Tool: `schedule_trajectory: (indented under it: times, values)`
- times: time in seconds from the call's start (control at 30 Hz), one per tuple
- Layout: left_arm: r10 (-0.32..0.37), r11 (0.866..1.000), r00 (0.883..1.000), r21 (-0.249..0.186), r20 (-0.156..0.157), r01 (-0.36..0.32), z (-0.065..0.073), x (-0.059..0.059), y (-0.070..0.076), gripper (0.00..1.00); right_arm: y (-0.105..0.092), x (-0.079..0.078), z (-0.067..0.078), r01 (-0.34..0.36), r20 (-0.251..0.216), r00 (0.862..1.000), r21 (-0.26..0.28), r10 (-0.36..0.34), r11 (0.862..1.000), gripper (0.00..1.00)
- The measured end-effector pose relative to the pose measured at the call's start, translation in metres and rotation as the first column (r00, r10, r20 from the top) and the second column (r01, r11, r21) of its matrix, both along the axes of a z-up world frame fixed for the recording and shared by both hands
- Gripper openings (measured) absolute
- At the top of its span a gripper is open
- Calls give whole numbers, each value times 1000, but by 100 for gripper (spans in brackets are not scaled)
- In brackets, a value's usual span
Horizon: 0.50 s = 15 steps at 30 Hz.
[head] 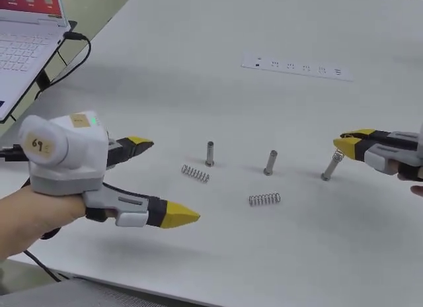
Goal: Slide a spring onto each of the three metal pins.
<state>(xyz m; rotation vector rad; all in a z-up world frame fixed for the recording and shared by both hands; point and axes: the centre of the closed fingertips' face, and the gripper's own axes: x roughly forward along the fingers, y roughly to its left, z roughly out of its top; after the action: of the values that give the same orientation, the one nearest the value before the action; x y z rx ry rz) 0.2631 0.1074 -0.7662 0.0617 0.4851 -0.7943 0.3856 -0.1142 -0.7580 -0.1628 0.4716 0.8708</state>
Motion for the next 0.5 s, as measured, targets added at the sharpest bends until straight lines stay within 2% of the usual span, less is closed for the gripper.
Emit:
schedule_trajectory:
  times: [0.5]
  values:
    - [-2, 1000, 1000, 5, -6, 2, -1, -3, -1, 97, 1, -4, -13, -6, -5, 1000, -13, 6, 1000, 8]
